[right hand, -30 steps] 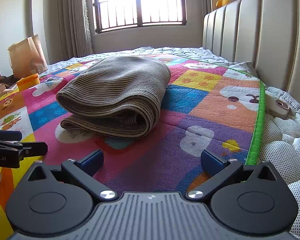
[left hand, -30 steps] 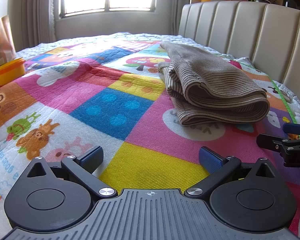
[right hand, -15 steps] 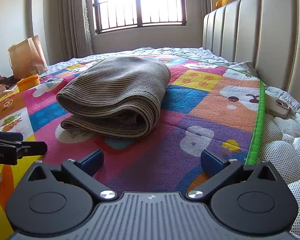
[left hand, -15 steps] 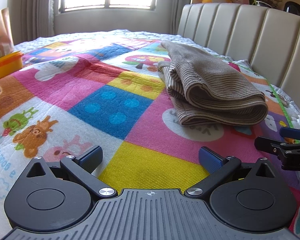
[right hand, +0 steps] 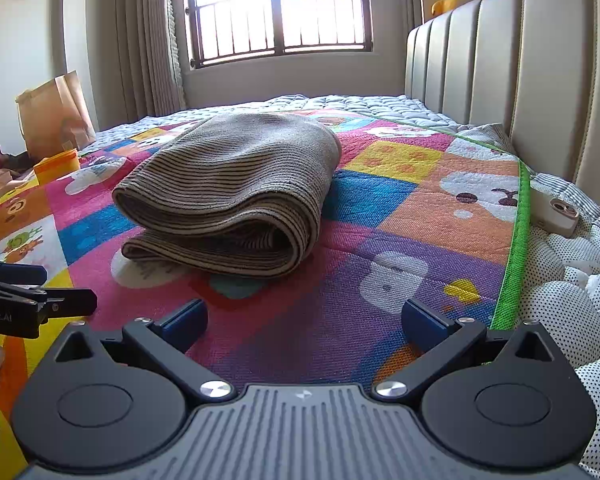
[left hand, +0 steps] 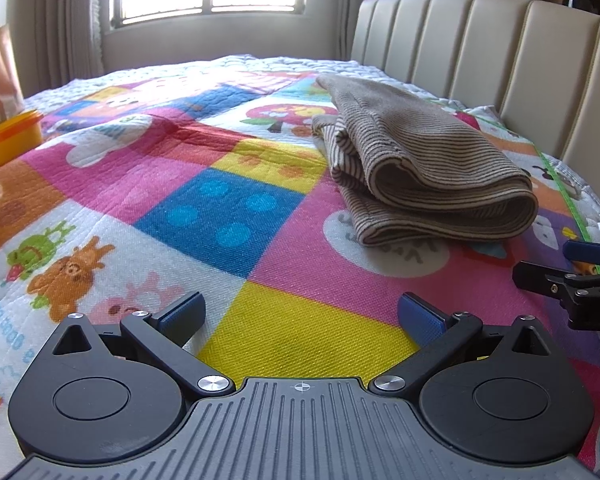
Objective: Fold clothes
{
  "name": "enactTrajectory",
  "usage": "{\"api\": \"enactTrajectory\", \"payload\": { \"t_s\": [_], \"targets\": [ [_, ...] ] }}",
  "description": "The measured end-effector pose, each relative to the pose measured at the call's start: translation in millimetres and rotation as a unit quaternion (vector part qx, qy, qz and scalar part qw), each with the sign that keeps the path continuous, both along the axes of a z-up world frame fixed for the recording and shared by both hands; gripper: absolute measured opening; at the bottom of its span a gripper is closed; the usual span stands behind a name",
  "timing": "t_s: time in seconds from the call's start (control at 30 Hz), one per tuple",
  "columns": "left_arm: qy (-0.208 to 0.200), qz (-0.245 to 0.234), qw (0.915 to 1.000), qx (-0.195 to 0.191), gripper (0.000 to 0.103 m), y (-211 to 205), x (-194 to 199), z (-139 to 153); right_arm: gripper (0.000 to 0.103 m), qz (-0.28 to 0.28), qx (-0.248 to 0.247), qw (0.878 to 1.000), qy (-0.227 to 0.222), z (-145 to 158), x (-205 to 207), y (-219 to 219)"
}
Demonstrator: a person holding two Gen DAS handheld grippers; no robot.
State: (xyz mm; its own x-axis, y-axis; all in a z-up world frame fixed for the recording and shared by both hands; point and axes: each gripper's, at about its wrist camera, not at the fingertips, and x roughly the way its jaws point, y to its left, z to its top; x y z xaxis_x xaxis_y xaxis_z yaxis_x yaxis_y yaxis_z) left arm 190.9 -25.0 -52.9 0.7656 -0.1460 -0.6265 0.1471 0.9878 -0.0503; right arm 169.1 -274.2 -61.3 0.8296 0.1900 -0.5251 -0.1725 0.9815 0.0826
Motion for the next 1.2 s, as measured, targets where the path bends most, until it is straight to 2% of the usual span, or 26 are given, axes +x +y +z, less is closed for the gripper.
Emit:
{"api": "enactTrajectory", "payload": {
  "t_s": [1.2],
  "targets": [
    [-0.001, -0.002, 1.0, 0.0, 0.103, 0.3, 0.4, -0.2, 0.103, 0.0, 0.003, 1.0, 0.002, -0.5, 0.7, -0.9]
  ]
}}
